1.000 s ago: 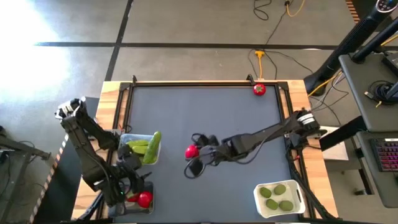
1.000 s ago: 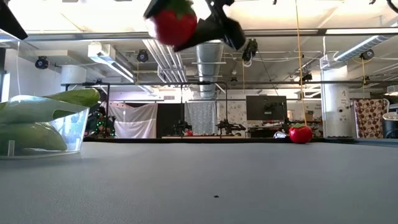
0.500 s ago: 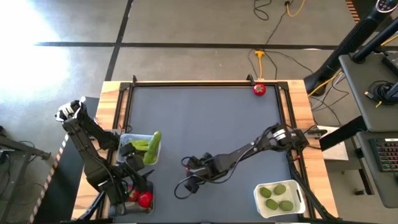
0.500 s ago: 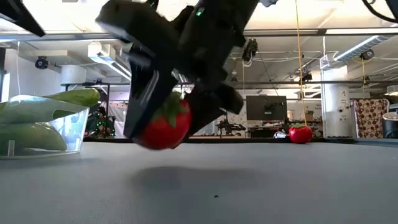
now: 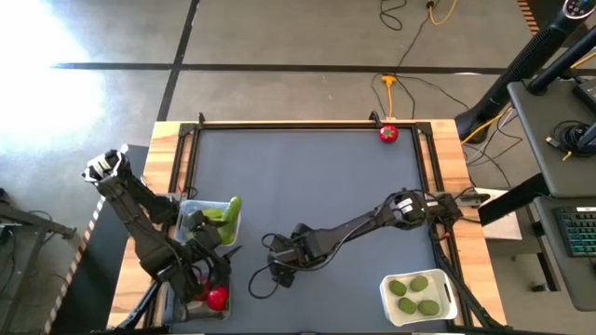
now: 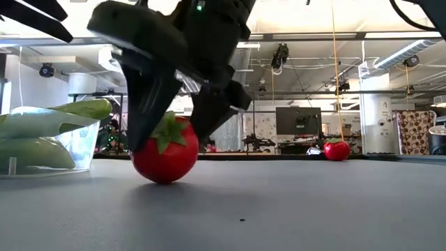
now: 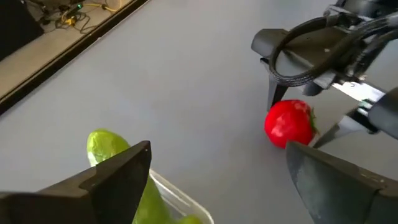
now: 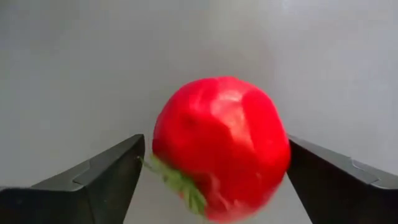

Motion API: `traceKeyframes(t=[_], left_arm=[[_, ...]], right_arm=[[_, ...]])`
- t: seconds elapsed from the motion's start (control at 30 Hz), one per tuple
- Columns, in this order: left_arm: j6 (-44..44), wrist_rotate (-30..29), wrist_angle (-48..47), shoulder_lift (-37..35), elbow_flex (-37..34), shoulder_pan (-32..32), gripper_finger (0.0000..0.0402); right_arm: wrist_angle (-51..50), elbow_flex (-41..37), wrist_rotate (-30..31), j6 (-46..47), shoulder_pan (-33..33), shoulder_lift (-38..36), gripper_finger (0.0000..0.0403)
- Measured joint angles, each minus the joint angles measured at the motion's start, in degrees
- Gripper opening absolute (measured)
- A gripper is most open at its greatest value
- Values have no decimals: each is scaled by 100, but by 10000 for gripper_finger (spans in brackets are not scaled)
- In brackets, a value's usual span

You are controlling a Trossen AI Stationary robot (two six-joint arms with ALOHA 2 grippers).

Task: Sort produce into baskets
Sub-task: Put the bottom tomato into the black bin

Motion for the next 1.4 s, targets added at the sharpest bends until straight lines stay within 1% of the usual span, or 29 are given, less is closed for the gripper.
traceKeyframes(t=[0.13,0.23,0.37,0.53,0.63,0.7,0.8,0.87,1.03,1.3,1.4], left_arm=[[77,-90,463,0,-120,126,336],[77,-216,949,0,-266,237,325],[79,-105,1714,0,-453,407,321],[210,65,2399,39,-519,557,338],[228,85,2724,144,-519,659,357],[226,356,2983,238,-535,826,368],[185,1261,3554,421,-601,1225,375],[184,1545,3903,570,-616,1424,372],[178,1748,4281,856,-543,1708,364],[162,1946,4875,1170,-526,2181,362],[197,2234,5254,1406,-527,2424,362]], right_arm=[[-534,270,-24,85,22,-120,376],[-1170,660,16,316,74,-227,379],[-2031,1241,34,617,154,-255,380],[-2639,1846,344,702,214,-255,380],[-2756,1960,462,648,211,-290,380],[-2873,1937,480,615,202,-357,380],[-3129,1939,504,616,195,-492,380],[-3311,1942,535,626,188,-560,380],[-3779,1944,537,669,186,-686,380],[-4309,1942,529,362,166,-819,380],[-4324,1942,531,167,145,-937,380]])
